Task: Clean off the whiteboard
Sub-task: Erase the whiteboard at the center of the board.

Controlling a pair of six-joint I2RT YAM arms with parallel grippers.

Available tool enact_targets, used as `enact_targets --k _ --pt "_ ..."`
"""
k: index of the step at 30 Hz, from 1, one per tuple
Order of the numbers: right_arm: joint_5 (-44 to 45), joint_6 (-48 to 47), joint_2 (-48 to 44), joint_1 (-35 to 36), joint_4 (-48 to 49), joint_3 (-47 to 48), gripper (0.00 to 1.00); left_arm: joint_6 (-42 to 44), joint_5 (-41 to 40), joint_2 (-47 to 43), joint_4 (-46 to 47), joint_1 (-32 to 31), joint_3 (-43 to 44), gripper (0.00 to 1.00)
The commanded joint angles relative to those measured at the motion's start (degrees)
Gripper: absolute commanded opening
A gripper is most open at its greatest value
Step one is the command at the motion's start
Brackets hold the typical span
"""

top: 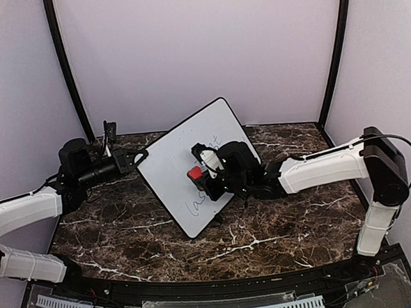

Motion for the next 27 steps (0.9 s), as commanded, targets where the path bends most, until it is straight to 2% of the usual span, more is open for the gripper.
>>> enact_targets --k 1,8,20,27 --pt "0.0 -1.4 2.8 -1.8 -0.1 6.4 0.24 -0.8 6.8 -3.5 9.2 -1.4 0.9 0.00" --pt "-0.1 -2.8 5.5 -3.5 -2.6 12.7 0.23 -0.5 6.6 -3.7 8.9 -1.4 0.9 0.00" --pt "-8.4 -1.4 1.0 -5.7 -0.2 -0.8 0.22 -0.7 6.8 -3.8 9.2 -1.4 0.9 0.00" --pt "-9.5 -0.7 0.1 -5.7 0.7 -2.7 0.22 -0.9 6.9 -3.5 9.3 -1.4 0.9 0.00"
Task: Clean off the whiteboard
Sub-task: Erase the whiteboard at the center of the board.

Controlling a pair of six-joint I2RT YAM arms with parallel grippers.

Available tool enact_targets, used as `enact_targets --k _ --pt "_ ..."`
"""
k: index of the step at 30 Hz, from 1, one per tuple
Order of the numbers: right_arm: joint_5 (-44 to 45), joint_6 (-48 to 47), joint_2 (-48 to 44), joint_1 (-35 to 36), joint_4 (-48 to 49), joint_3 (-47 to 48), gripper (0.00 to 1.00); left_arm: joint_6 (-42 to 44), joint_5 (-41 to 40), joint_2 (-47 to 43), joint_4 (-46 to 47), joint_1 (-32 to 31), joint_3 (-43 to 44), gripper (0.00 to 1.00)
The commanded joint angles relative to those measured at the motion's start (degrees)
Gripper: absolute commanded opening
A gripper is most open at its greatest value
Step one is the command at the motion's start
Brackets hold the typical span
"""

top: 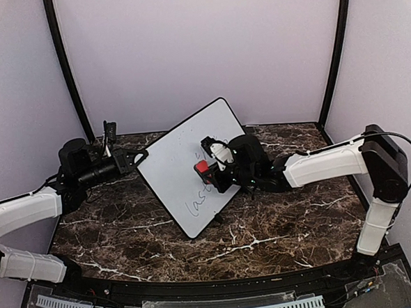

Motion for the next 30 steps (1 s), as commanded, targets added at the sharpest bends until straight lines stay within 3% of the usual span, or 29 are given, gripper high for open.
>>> enact_targets --k 1,13,25,30 --pt "-1.9 0.3 0.3 -0.2 -2.8 -0.6 0.22 -1.0 7.0 -3.2 9.4 -1.4 0.9 0.00" --pt "-1.7 -3.3 5.6 -1.9 -7.8 13.8 0.23 -0.6 6.7 -3.3 9.1 -1.4 0.8 0.00" --pt "-3.9 0.1 -0.6 -1.9 -4.1 -2.9 0.22 -1.2 7.1 -2.8 9.7 -1.4 0.8 0.00" --pt "-3.5 0.1 -1.9 -1.9 -3.8 -4.5 0.22 -1.4 7.3 -2.5 10.1 -1.4 0.7 0.00"
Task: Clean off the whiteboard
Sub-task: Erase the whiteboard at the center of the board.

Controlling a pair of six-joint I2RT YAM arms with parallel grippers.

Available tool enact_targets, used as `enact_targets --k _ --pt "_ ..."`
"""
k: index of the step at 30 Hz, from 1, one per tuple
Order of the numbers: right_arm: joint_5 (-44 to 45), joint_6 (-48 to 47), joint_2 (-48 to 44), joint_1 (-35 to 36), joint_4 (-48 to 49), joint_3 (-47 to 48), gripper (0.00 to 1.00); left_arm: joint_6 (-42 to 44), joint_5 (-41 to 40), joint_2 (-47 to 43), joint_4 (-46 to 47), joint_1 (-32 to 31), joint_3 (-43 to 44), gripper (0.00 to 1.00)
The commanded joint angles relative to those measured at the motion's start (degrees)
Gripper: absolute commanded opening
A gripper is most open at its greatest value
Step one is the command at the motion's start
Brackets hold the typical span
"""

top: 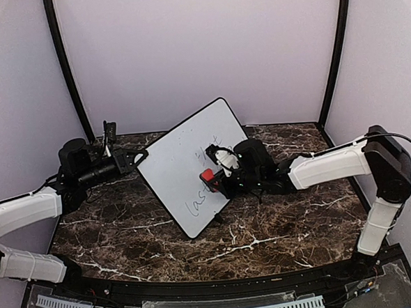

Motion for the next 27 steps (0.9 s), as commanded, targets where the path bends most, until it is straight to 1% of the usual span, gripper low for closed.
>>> enact_targets --k 1,10,15,19,27 --pt "-0.2 0.5 0.0 -0.4 -2.3 0.0 0.22 -1.1 7.4 -2.5 10.0 -1.4 0.7 0.00" --pt "-1.4 -2.1 4.2 -2.1 -5.1 12.4 0.23 -0.8 7.0 -2.5 9.7 -1.4 0.7 0.00" --pt "-2.4 -2.5 5.8 -2.8 -6.0 16.0 0.23 -0.5 6.8 -2.6 9.4 -1.4 0.8 0.00" --pt "-2.9 -1.8 5.3 -2.8 -5.4 12.9 0.23 -0.5 6.8 -2.6 9.4 -1.4 0.8 0.00" --pt "-3.0 1.3 0.0 -2.8 -1.8 0.7 0.23 -0.9 7.1 -2.4 9.7 -1.4 0.9 0.00"
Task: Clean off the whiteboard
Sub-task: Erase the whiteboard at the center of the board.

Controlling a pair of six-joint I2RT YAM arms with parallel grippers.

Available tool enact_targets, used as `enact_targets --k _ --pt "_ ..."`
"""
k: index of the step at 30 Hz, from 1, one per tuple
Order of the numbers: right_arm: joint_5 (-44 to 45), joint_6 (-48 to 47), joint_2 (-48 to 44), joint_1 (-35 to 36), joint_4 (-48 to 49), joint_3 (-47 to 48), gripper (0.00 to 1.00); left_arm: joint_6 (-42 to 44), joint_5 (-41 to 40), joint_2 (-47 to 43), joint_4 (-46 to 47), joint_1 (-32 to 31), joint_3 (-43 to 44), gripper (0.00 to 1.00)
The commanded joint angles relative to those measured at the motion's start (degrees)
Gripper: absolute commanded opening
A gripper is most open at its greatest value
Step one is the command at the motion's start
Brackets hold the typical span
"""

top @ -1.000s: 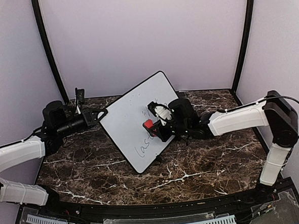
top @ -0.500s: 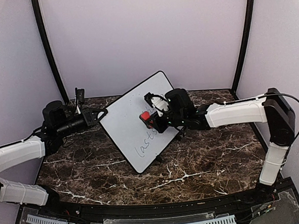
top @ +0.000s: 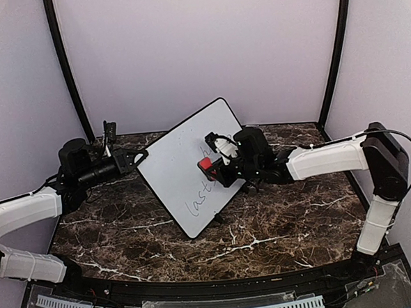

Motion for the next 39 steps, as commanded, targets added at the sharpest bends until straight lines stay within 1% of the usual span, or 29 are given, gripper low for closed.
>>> enact_targets --k 1,4,7,15,18,22,27,31,35,39 --pt "-0.4 2.2 -2.2 -0.2 -0.3 -6.0 0.23 -1.0 7.2 -2.4 9.8 -1.4 0.8 0.00" --pt "0.0 2.3 -2.9 -0.2 -0.2 -6.5 0.23 -1.2 7.4 -2.3 10.2 -1.4 0.7 0.00" --pt "0.9 1.7 -2.5 -0.3 -0.9 -4.2 0.23 -1.3 7.5 -2.2 10.3 -1.4 0.6 0.00" --pt "2.9 -0.8 2.2 -0.6 -3.7 7.9 0.23 -1.0 7.3 -2.5 10.0 -1.4 0.6 0.00" --pt "2.9 -1.2 3.2 -0.9 -4.4 10.0 0.23 -0.9 7.1 -2.8 9.8 -1.4 0.6 0.00" --pt "2.8 -0.9 2.7 -1.2 -4.2 7.8 0.24 -0.7 7.0 -3.0 9.6 -1.4 0.8 0.00" --pt "2.7 0.8 -0.3 -1.2 -2.1 0.3 0.24 -0.8 7.1 -2.9 9.6 -1.4 0.8 0.00" --pt "2.8 2.1 -3.1 -1.2 -0.5 -4.3 0.26 -1.1 7.3 -2.6 9.9 -1.4 0.7 0.00" --pt "2.8 2.3 -3.5 -1.2 -0.2 -4.5 0.27 -1.4 7.6 -2.3 10.2 -1.4 0.7 0.00" --pt "2.9 1.1 -1.4 -1.3 -1.3 -0.2 0.29 -1.3 7.5 -2.5 10.2 -1.4 0.6 0.00"
